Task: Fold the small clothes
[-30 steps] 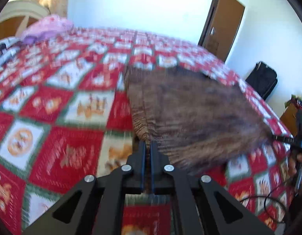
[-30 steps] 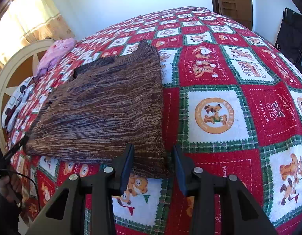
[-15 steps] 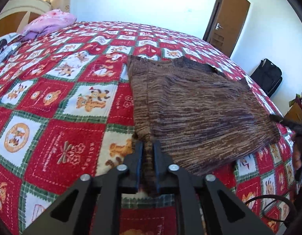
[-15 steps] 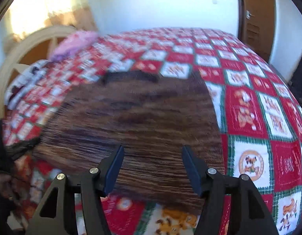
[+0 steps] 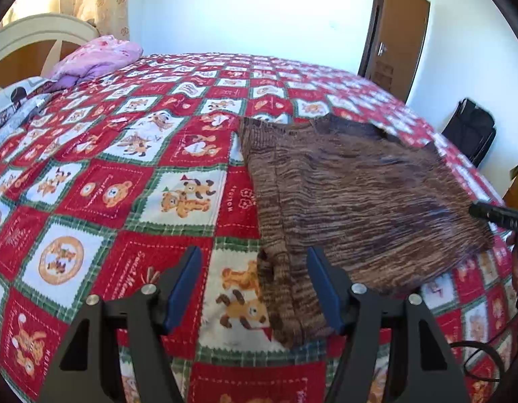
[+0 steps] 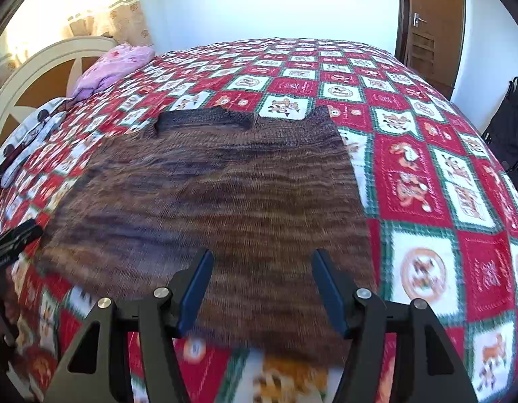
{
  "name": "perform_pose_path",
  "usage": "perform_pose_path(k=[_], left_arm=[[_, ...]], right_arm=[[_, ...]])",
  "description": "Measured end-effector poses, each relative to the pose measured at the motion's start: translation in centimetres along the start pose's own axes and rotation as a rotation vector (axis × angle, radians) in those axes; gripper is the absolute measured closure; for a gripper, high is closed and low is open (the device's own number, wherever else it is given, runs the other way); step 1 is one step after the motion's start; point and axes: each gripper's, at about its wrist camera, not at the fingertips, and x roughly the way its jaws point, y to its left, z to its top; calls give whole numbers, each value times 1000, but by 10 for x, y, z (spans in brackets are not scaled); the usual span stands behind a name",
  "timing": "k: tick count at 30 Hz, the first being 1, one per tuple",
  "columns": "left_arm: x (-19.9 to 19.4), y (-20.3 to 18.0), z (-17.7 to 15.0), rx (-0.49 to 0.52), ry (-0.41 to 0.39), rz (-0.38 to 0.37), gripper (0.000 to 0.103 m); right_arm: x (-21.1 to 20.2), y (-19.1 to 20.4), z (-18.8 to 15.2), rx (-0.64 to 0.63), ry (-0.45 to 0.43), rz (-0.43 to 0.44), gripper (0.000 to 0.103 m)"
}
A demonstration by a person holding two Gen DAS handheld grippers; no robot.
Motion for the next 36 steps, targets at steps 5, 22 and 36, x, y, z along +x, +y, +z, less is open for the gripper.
perform_pose_path(k=[5, 22, 36], left_arm=[[14, 2, 0, 17, 59, 14, 36], [0, 20, 4, 16, 53, 3, 24], [-26, 101, 5, -30, 6, -11, 23]], right_arm=[[2, -4, -24, -19, 11, 17, 40], [-22, 132, -10, -337, -59, 14, 40], [-8, 261, -54, -738, -82, 108, 40]])
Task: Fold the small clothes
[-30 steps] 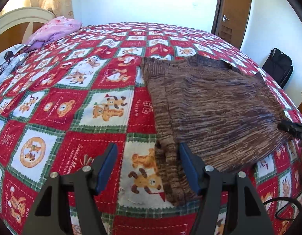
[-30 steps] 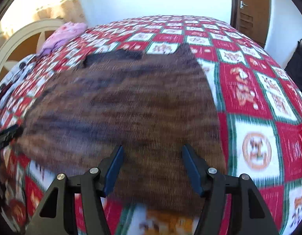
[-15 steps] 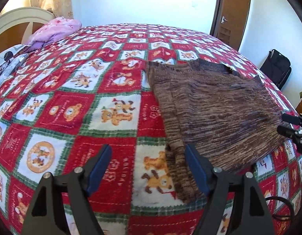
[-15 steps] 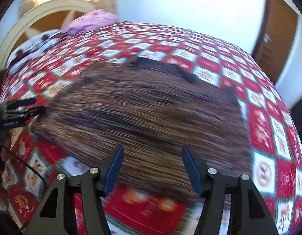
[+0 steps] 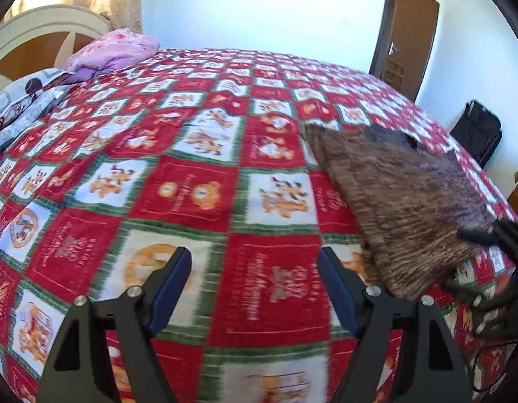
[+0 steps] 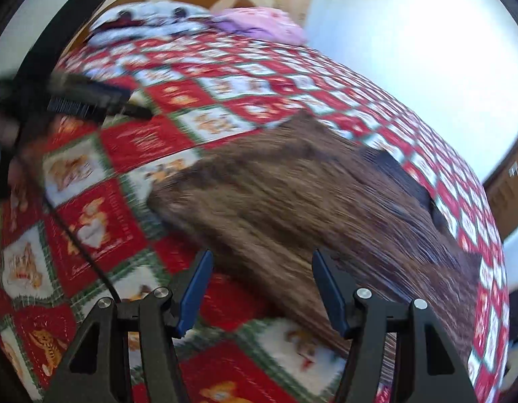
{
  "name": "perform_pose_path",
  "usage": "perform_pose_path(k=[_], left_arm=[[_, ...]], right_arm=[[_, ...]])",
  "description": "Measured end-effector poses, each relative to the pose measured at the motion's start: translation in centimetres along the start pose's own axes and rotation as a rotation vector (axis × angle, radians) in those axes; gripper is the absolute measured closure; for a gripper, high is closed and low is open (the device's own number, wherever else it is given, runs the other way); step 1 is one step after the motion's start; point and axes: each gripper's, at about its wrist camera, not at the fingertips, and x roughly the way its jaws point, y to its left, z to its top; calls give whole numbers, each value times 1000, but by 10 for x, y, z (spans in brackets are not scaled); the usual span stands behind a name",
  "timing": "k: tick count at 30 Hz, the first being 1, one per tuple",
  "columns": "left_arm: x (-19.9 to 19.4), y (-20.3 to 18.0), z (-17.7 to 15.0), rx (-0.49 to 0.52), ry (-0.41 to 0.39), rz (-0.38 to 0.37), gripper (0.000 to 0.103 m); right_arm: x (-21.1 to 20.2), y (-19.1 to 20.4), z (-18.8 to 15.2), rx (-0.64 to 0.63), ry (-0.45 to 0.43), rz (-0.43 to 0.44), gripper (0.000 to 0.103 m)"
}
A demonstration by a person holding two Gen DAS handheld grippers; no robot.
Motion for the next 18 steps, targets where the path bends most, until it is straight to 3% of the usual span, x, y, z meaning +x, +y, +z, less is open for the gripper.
perform_pose_path(k=[4, 8, 12, 14, 15, 16, 18], left_arm=[[1, 13, 4, -41, -5, -20, 23], [10, 8, 11, -81, 9, -145, 23], [22, -7, 23, -64, 10, -214, 23], [30, -13, 31, -60, 13, -244, 23], [35, -17, 36, -62, 21, -269, 23], [42, -21, 41, -67, 34, -308, 23], [59, -33, 52, -61, 80, -372, 23]], right_arm=[[5, 15, 6, -29, 0, 29, 40], [17, 28, 15, -67, 0, 17, 40], [24, 30, 21, -55, -24, 2, 40], [23, 29, 21, -46, -34, 1, 52], [24, 29, 21, -43, -35, 7, 67], [24, 29, 19, -40, -38, 6, 76], [25, 30, 18, -34, -42, 7, 78]])
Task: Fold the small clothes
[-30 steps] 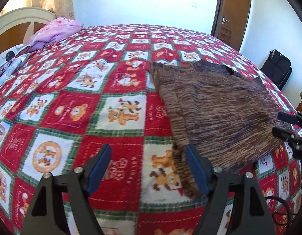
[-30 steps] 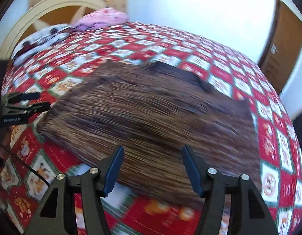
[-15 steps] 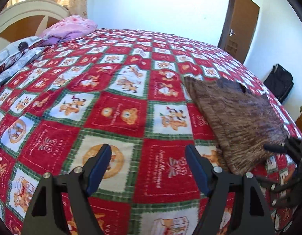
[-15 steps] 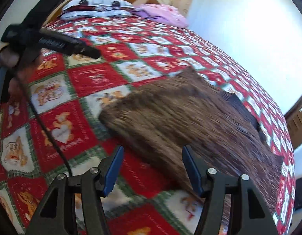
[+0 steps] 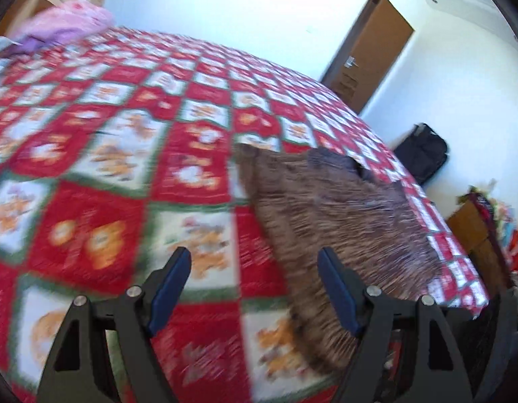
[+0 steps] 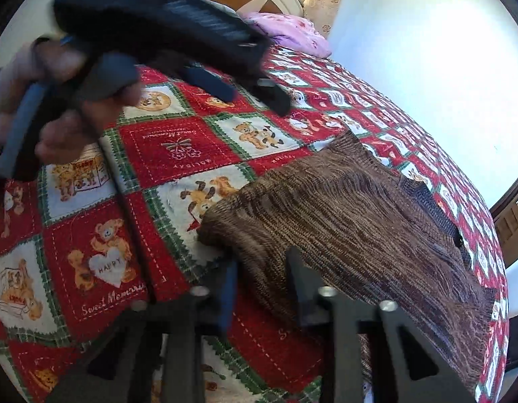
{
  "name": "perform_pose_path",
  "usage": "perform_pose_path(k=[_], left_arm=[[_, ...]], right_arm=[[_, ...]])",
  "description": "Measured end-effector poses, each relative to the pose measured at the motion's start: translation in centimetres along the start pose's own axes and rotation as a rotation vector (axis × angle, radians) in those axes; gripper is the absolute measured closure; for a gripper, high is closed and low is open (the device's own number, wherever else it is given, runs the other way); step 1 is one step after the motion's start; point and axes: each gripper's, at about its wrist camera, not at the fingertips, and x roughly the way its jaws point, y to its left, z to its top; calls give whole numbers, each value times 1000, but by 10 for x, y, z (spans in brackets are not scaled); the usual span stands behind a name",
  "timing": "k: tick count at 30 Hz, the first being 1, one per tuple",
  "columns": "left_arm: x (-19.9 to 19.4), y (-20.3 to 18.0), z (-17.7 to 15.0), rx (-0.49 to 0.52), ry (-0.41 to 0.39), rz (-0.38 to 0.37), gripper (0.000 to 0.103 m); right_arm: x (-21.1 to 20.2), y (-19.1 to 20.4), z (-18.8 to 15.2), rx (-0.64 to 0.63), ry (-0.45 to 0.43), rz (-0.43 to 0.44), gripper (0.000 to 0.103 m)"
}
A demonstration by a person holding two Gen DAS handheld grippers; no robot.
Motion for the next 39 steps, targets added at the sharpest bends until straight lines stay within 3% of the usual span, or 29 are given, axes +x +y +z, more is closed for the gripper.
perform_pose_path(k=[13, 18, 20, 22, 23, 24, 39], left_arm=[[84, -5, 45, 0, 57, -17, 23], [95, 3, 53, -37, 64, -91, 23], [98, 7, 56, -60, 63, -110, 29], [101, 10, 57, -71, 70, -114, 67], [104, 11, 58, -79, 78, -104, 72], [104, 13, 59, -98, 78, -135, 85], [73, -24, 81, -96, -25, -222, 88]], right_arm=[[-2, 3, 0, -25, -24, -10, 79], [4, -2, 3, -18, -31, -1, 79], [5, -3, 4, -14, -32, 8, 82], [5, -4, 5, -14, -33, 11, 89], [5, -5, 6, -15, -35, 6, 91], [3, -5, 6, -16, -39, 3, 93], [-39, -47, -16, 116, -87, -79, 95]])
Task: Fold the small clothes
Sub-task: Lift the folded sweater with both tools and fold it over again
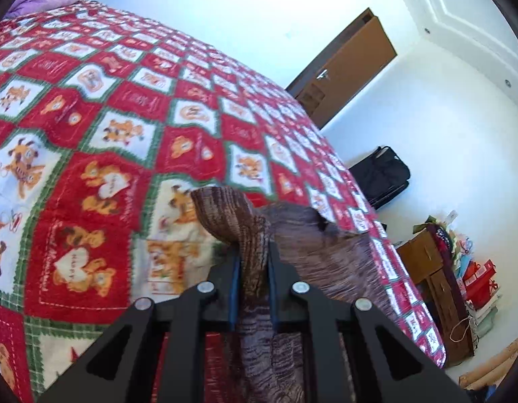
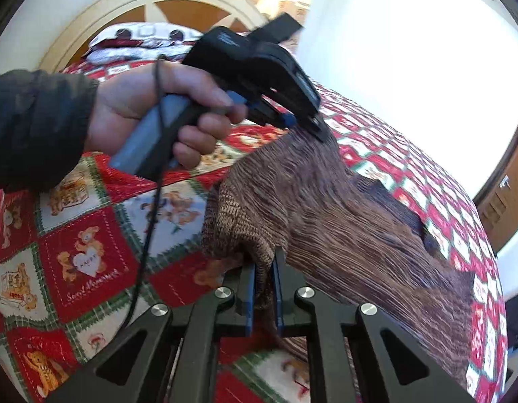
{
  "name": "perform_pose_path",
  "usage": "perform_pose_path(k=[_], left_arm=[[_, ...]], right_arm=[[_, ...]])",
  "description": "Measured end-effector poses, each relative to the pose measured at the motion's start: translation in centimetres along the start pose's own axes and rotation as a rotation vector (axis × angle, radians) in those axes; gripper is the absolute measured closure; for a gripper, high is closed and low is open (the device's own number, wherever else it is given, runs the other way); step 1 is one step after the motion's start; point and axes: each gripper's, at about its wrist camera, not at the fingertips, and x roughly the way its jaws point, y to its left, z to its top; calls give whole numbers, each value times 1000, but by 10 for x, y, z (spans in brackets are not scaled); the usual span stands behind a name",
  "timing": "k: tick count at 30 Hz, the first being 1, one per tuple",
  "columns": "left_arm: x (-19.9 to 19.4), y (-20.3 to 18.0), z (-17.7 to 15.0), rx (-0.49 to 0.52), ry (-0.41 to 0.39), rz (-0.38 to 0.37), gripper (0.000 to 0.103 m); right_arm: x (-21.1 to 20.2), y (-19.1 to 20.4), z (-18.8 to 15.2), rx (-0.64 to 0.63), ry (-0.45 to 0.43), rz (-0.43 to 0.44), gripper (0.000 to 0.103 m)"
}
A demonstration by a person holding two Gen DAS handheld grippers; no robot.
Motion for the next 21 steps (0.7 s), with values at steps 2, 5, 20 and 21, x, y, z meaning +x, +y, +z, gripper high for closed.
perform_pose_path(k=[2, 5, 20, 21], left_arm=[[1, -7, 1, 1, -2, 2, 88], [2, -22, 4, 17, -7, -11, 88], [40, -126, 20, 104, -31, -80, 89], [44, -131, 20, 108, -28, -84, 89]], right_arm=[[-6, -7, -2, 27, -12, -8, 95], [-16, -19, -4, 63, -37, -20, 96], [-71, -97, -30, 279, -128, -113, 96], [-73, -103, -34, 303, -128, -118, 96]])
